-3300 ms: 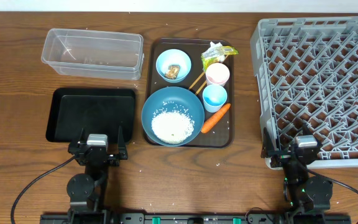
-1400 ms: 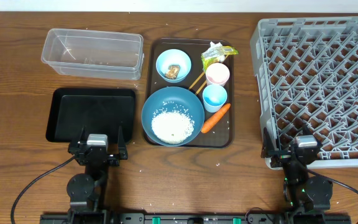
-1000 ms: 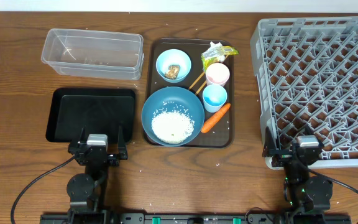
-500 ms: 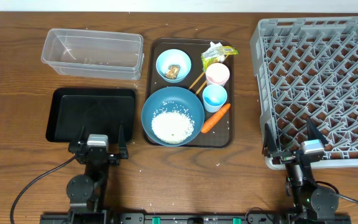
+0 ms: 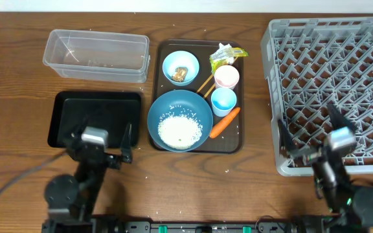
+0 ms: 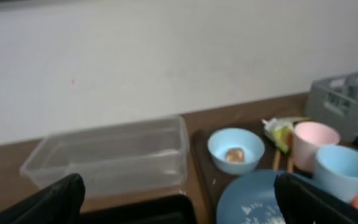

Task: Sort waste into correct bins and load items into the dishwasher rack

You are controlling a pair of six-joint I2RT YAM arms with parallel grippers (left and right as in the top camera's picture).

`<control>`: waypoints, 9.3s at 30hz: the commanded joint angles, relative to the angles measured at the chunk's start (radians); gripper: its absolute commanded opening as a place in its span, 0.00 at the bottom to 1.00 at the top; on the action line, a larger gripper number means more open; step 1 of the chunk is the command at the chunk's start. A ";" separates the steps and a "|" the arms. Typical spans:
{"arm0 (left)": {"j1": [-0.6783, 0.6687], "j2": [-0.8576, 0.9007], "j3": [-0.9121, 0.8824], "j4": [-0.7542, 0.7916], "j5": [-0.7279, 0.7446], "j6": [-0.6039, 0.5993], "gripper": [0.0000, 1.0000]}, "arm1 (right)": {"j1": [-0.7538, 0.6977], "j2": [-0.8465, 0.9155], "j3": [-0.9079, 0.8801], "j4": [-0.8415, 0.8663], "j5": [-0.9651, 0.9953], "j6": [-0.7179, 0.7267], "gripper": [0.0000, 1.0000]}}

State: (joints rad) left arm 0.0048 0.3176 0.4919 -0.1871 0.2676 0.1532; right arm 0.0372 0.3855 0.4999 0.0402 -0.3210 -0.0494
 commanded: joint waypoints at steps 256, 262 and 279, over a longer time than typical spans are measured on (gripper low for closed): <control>-0.739 1.787 1.076 -0.796 -0.211 -0.418 0.42 | 0.147 1.436 1.084 -1.001 0.359 0.444 0.53; -0.739 1.787 1.031 -0.762 -0.210 -0.422 0.23 | 0.147 1.436 1.084 -1.001 0.359 0.444 0.53; -0.734 1.777 1.051 -0.798 -0.229 -0.421 0.06 | 0.147 1.436 1.084 -1.003 0.370 0.438 0.53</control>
State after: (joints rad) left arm -0.7444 2.0960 1.5322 -0.9543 0.0326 -0.2581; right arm 0.1894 1.8336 1.5753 -0.9604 0.0349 0.4057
